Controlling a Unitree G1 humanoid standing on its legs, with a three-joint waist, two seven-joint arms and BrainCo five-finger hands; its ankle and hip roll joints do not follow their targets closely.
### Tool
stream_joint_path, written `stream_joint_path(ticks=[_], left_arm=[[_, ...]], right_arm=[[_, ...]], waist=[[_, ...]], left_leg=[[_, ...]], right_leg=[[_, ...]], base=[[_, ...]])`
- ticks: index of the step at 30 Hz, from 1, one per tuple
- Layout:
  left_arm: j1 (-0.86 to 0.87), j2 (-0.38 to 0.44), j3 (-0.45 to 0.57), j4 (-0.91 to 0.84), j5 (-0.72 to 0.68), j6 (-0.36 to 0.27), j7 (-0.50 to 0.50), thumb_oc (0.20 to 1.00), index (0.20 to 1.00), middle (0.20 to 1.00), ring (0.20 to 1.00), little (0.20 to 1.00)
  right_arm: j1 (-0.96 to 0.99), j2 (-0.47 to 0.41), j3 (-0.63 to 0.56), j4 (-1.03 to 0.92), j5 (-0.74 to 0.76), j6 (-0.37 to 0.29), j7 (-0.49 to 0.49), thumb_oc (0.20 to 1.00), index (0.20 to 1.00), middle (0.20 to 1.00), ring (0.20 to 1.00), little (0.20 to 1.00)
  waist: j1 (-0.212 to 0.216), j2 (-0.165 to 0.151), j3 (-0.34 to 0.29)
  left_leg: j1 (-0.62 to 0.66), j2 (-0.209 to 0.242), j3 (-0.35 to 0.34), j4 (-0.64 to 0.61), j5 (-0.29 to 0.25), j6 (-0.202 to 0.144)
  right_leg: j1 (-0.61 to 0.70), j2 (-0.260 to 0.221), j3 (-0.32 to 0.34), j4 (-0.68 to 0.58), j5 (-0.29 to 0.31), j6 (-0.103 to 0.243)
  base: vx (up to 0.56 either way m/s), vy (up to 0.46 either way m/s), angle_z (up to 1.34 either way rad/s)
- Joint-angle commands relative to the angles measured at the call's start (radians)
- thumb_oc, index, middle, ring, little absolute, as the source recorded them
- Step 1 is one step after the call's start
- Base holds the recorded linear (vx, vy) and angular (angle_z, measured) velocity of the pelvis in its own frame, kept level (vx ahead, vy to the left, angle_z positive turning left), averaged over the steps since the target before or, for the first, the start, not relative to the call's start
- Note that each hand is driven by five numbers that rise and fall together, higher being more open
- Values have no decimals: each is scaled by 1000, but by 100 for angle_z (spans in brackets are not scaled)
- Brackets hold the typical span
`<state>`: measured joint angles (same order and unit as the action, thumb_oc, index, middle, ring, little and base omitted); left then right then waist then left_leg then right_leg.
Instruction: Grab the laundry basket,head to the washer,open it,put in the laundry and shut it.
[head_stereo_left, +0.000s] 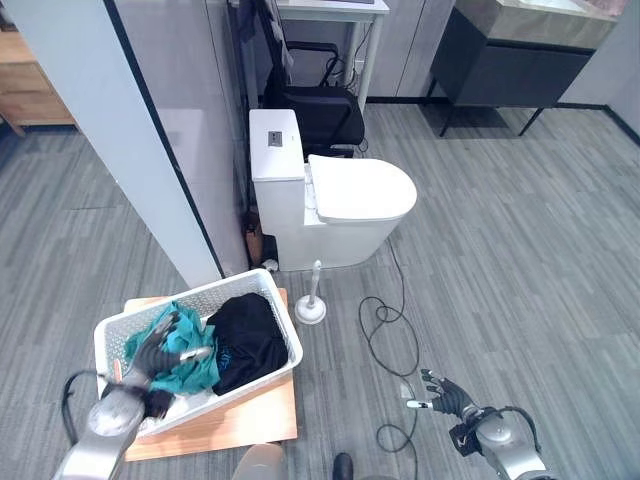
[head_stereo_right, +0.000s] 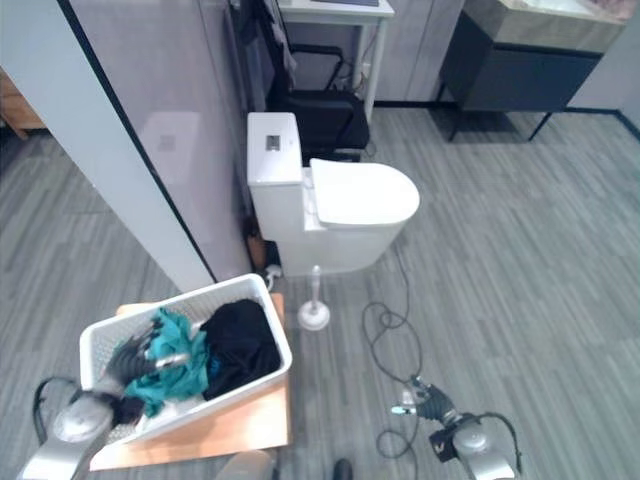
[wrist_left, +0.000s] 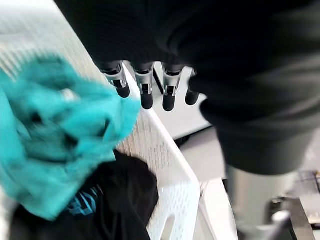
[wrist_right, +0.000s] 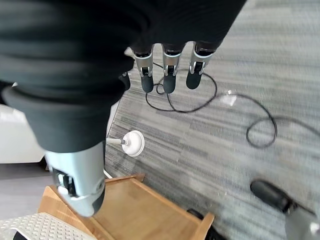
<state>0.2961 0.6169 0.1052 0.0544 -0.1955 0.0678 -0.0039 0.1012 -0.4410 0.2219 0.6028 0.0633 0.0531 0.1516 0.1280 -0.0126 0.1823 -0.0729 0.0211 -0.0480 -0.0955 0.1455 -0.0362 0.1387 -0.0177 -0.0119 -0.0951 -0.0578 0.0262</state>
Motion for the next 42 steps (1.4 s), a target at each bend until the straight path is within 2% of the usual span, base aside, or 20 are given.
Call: stream_joint_path(ticks=[1, 5, 7, 10, 13, 16, 21, 25, 32, 34, 37, 38, 42], left_arm=[[-158, 59, 77, 158, 70, -14, 68, 1000, 1000, 1000, 1000, 1000], [-268, 86, 105, 330, 220, 34, 175, 1000, 1000, 1000, 1000, 1000], [-324, 93, 101, 405, 247, 49, 206, 1000, 1000, 1000, 1000, 1000], [-407, 98, 63, 509, 221, 56, 229, 1000, 1000, 1000, 1000, 1000], [-433, 105, 49, 549, 212, 55, 236, 1000, 1000, 1000, 1000, 1000], [-494, 108, 7, 678, 176, 59, 233, 1000, 1000, 1000, 1000, 1000], [-506, 115, 9, 793, 151, 56, 246, 1000, 1000, 1000, 1000, 1000], [-482, 101, 6, 815, 154, 42, 249, 1000, 1000, 1000, 1000, 1000], [-603, 144, -37, 1063, 97, -3, 252, 1000, 1000, 1000, 1000, 1000], [-612, 144, -44, 1074, 92, -10, 251, 1000, 1000, 1000, 1000, 1000], [-604, 137, -33, 987, 58, -21, 274, 1000, 1000, 1000, 1000, 1000], [-542, 105, -8, 791, 16, -35, 276, 1000, 1000, 1000, 1000, 1000], [-342, 36, 76, 390, 7, -46, 249, 1000, 1000, 1000, 1000, 1000]], right_arm=[[-25, -6, 26, -15, -7, -10, 15, 1000, 1000, 1000, 1000, 1000], [-29, 7, 37, -54, -16, -3, 36, 1000, 1000, 1000, 1000, 1000], [-33, 11, 43, -65, -18, -4, 37, 1000, 1000, 1000, 1000, 1000], [-49, 9, 58, -82, -3, -6, 28, 1000, 1000, 1000, 1000, 1000], [-55, 9, 61, -85, 4, -7, 25, 1000, 1000, 1000, 1000, 1000], [-74, 2, 80, -114, 27, -10, 19, 1000, 1000, 1000, 1000, 1000], [-90, -10, 90, -151, 40, -13, 19, 1000, 1000, 1000, 1000, 1000], [-98, -18, 88, -171, 49, -19, 13, 1000, 1000, 1000, 1000, 1000], [-124, -29, 146, -180, 74, -49, 4, 1000, 1000, 1000, 1000, 1000], [-126, -27, 152, -178, 74, -53, 6, 1000, 1000, 1000, 1000, 1000], [-122, -27, 161, -175, 70, -58, 2, 1000, 1000, 1000, 1000, 1000], [-117, -21, 149, -164, 66, -57, -4, 1000, 1000, 1000, 1000, 1000], [-100, -3, 109, -104, 45, -42, -8, 1000, 1000, 1000, 1000, 1000]], waist=[[-2, -56, -72], [-9, -77, -74], [-11, -91, -65], [-9, -114, -30], [-7, -119, -20], [-8, -134, 11], [-7, -140, 40], [-4, -137, 65], [-14, -146, 93], [-13, -148, 94], [-9, -149, 98], [2, -144, 101], [24, -127, 102]], left_leg=[[32, 9, -36, 57, -138, 15], [32, 10, -34, 49, -139, 11], [22, 12, -36, 51, -138, 10], [-16, 16, -40, 63, -133, 9], [-29, 18, -40, 69, -132, 9], [-57, 21, -37, 82, -127, 10], [-78, 23, -33, 91, -121, 11], [-92, 20, -35, 98, -118, 12], [-118, 22, -42, 102, -104, 8], [-119, 22, -43, 101, -103, 8], [-121, 21, -44, 102, -104, 8], [-121, 17, -47, 101, -104, 10], [-118, 7, -54, 100, -107, 14]], right_leg=[[-9, -57, -24, 37, -21, 65], [-12, -59, -22, 35, -25, 66], [-19, -59, -22, 37, -25, 67], [-49, -54, -23, 43, -21, 68], [-58, -53, -24, 45, -18, 69], [-83, -50, -20, 54, -10, 68], [-109, -46, -15, 63, -2, 66], [-124, -46, -17, 68, 3, 65], [-150, -42, -24, 75, 11, 64], [-151, -43, -24, 74, 12, 66], [-153, -44, -28, 74, 14, 67], [-150, -46, -30, 71, 15, 67], [-141, -49, -37, 64, 16, 68]], base=[[43, 29, 16], [0, 0, 0], [-47, -39, 0], [-102, -54, -3], [-72, -30, -2], [-110, -25, -4], [-62, 1, -5], [-46, 19, 0], [-20, 3, 1], [0, 0, 0], [0, 0, 0], [14, 26, 4], [23, 32, 11]])
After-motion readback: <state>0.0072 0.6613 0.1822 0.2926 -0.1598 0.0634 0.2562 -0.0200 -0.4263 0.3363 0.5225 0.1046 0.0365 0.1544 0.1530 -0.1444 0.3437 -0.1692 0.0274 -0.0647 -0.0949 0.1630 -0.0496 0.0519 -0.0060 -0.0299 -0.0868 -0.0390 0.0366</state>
